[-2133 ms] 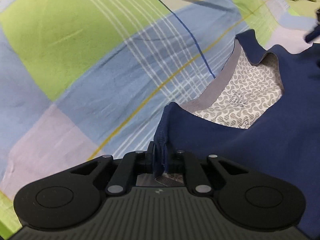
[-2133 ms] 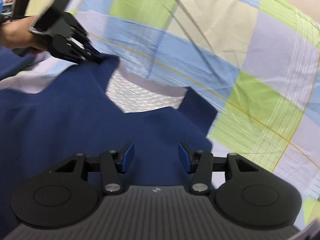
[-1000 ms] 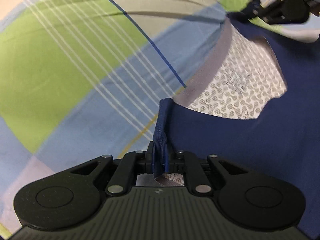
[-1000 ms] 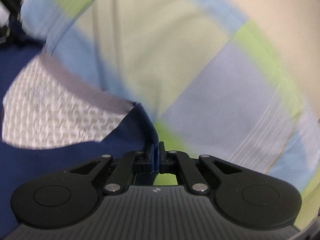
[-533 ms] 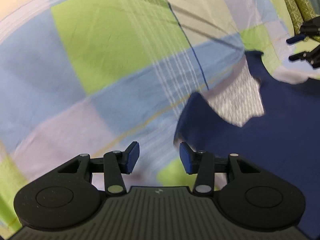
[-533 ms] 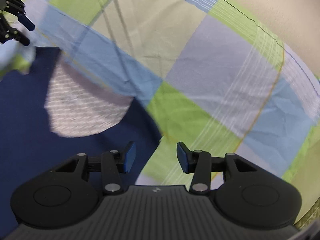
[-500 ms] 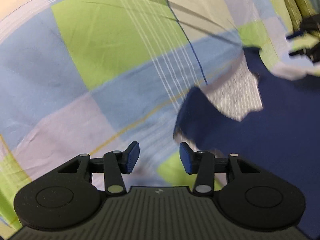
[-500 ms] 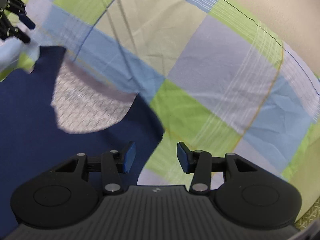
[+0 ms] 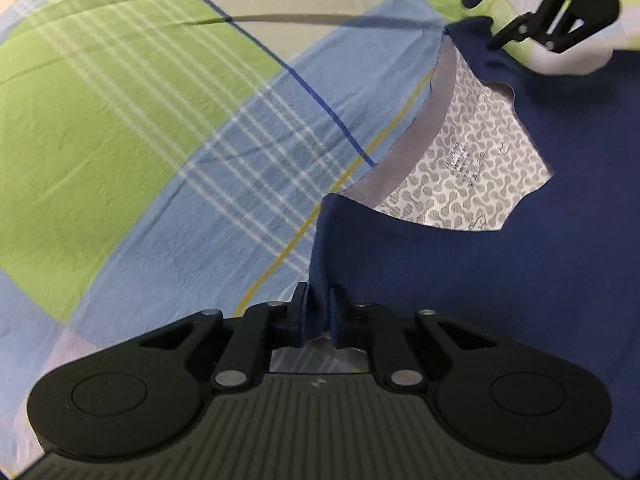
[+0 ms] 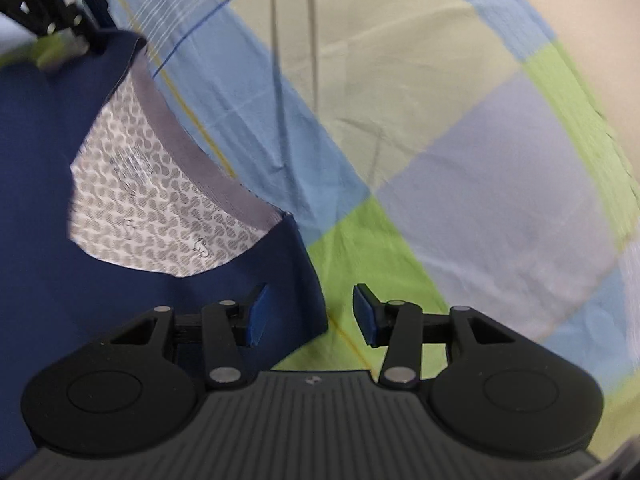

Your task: Fold clothes

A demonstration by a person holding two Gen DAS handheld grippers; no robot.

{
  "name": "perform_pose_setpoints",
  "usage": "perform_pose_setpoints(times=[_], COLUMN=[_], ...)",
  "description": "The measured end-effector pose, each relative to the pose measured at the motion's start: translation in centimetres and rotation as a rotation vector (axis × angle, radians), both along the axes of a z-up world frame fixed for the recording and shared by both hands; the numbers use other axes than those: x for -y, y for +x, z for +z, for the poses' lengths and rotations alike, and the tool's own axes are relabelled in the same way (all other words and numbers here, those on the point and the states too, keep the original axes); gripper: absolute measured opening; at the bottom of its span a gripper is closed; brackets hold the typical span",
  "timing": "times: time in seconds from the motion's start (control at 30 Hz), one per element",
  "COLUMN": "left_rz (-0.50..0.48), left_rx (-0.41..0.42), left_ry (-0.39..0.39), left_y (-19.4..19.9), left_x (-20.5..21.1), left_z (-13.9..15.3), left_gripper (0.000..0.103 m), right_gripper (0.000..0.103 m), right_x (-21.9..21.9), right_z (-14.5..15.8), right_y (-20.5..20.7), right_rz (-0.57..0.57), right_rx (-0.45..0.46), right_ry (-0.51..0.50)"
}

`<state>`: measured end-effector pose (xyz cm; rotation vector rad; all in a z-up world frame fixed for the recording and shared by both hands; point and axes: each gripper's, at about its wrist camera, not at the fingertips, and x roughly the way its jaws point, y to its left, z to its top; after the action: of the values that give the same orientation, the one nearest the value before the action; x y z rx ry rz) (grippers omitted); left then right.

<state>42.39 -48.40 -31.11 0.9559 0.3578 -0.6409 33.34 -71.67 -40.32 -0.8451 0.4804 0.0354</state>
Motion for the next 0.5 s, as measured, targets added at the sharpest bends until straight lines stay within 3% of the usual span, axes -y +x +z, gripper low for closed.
perform_pose_setpoints(times=[0.07, 0.13, 0.2, 0.3, 0.4, 0.5], left_rz=[-0.016, -0.032, -0.066, -0.097, -0.142, -0.166], left_rx=[0.018, 0.027, 0.043, 0.051, 0.028, -0.061], left_ry=[0.008, -0.005, -0.004, -0.005, -0.007, -0.003], left_y=[-0.4, -1.6, -5.2, -9.7, -17.0, -24.0], left_x=[-0.3, -1.0, -2.3, -3.6, -5.2, -6.3], left_z=[0.1, 0.7, 1.9, 3.1, 4.4, 4.4], left_gripper=[0.001, 0.001, 0.001, 0.001, 0.001, 0.001], right_gripper=[0.001, 0.001, 0.001, 0.0, 0.0, 0.0], right_x=[-0.3, -0.1, -0.2, -1.4, -2.2, -3.5], right_z=[-1.0, -0.5, 0.4, 1.9, 2.4, 3.2], right_y=[1.1, 0.3, -1.2, -7.1, -13.5, -20.2], right_rz=[0.013, 0.015, 0.026, 0.093, 0.14, 0.154], right_rx=[-0.056, -0.032, -0.001, 0.053, 0.062, 0.052], right_ry=[-0.067, -0.054, -0.042, -0.1, -0.144, -0.133])
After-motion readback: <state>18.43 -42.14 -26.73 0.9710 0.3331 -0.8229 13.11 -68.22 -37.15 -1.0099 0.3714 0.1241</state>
